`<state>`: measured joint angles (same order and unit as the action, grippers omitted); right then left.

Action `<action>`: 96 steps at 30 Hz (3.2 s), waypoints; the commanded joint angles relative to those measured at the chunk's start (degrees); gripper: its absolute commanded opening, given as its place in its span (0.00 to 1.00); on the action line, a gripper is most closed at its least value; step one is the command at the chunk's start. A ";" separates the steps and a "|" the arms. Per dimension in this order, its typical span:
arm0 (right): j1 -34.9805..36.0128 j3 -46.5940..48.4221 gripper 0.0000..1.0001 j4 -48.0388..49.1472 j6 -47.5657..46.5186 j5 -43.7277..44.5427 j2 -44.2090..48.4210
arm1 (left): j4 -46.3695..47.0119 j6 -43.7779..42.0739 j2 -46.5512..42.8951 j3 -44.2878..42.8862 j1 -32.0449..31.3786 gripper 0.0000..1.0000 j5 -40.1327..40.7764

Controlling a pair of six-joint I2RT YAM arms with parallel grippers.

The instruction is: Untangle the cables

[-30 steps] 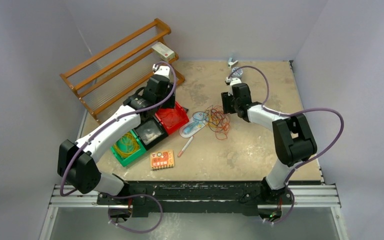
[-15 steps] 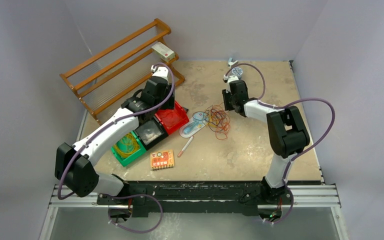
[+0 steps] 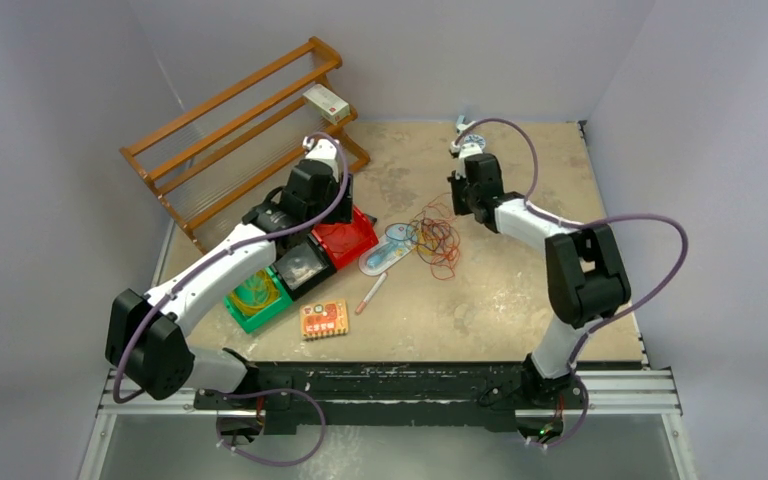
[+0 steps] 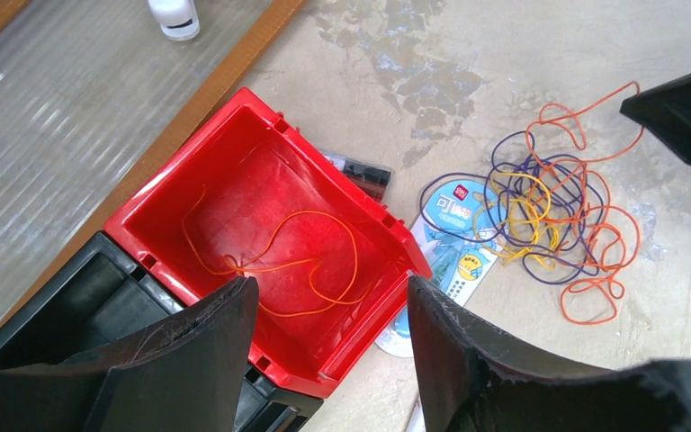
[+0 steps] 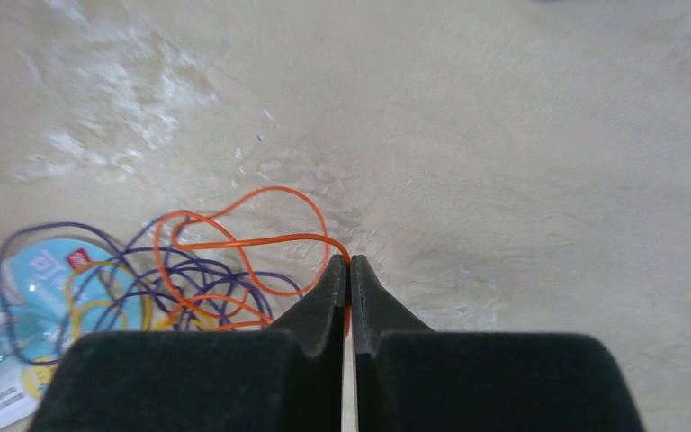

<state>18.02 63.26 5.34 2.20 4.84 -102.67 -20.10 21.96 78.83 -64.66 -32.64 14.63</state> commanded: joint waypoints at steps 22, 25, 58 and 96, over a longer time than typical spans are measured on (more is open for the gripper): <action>-0.09 -0.92 0.00 2.45 -11.39 -16.15 30.45 | 23.44 -5.06 -3.84 -0.33 0.22 0.72 -18.48; -0.09 -0.36 0.00 0.68 -12.08 -17.13 30.60 | 36.42 -7.19 -3.94 4.05 0.12 0.73 -24.03; -0.09 -3.79 0.00 0.97 -11.35 -21.94 33.47 | 52.16 -14.53 22.40 -9.10 -8.97 0.30 -32.98; -0.18 -29.24 0.69 57.92 3.13 -27.61 27.41 | 35.93 -4.94 16.39 -21.72 -8.99 0.00 -19.34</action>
<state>17.98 31.44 50.24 3.03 -19.73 -70.08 16.36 14.46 99.09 -82.26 -41.43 -6.31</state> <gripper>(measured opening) 0.693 0.010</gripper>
